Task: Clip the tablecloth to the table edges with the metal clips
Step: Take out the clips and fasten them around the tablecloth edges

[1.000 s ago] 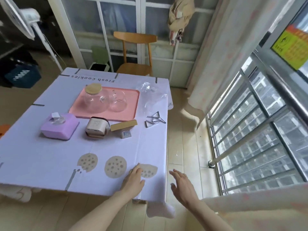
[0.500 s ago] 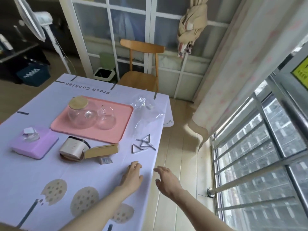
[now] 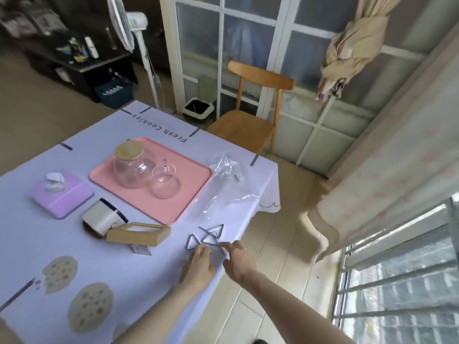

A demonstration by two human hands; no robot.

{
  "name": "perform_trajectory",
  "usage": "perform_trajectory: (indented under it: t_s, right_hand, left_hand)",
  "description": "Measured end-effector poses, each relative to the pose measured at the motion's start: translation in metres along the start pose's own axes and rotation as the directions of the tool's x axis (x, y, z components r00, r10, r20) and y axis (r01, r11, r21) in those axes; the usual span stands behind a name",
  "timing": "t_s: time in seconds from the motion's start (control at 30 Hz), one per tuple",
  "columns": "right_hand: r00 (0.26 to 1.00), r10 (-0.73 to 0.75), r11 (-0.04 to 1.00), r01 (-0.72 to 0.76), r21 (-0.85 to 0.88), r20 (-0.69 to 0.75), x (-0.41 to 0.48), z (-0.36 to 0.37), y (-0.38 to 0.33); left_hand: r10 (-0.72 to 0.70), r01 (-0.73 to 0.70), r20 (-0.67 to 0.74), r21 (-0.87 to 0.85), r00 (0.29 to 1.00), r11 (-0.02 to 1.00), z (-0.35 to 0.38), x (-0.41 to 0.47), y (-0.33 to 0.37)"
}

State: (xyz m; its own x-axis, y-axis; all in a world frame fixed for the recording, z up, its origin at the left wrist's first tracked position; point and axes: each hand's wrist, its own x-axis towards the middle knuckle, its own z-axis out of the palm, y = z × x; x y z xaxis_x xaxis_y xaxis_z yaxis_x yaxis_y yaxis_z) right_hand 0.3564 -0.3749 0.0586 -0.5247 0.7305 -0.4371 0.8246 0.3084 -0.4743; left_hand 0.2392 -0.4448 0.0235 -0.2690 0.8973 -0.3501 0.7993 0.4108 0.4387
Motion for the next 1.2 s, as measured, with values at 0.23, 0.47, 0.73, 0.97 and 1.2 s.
perform_trajectory:
  t_s: [0.23, 0.47, 0.73, 0.97, 1.2]
  right_hand:
    - [0.973, -0.174, 0.978, 0.188, -0.086, 0.152, 0.02, -0.015, 0.034]
    - [0.984, -0.126, 0.991, 0.131, -0.031, 0.127, 0.05, -0.026, 0.031]
    - [0.993, -0.061, 0.984, 0.076, -0.16, 0.097, 0.076, -0.02, 0.018]
    - [0.975, -0.11, 0.976, 0.142, -0.162, 0.192, 0.09, -0.013, 0.014]
    - [0.845, -0.47, 0.881, 0.469, 0.066, 0.254, 0.086, -0.044, 0.034]
  left_hand:
    - [-0.203, 0.197, -0.107, -0.067, 0.973, 0.978, 0.025, -0.005, 0.032]
    - [-0.326, 0.305, -0.133, -0.156, 0.936, 0.939, 0.036, -0.018, 0.037]
    - [-0.37, 0.336, -0.148, -0.212, 0.917, 0.918, 0.044, -0.026, 0.029]
    - [-0.471, 0.412, -0.14, -0.314, 0.871, 0.855, 0.048, -0.033, 0.032]
    - [-0.687, 0.411, -0.208, -0.668, 0.697, 0.62, 0.034, -0.009, 0.071]
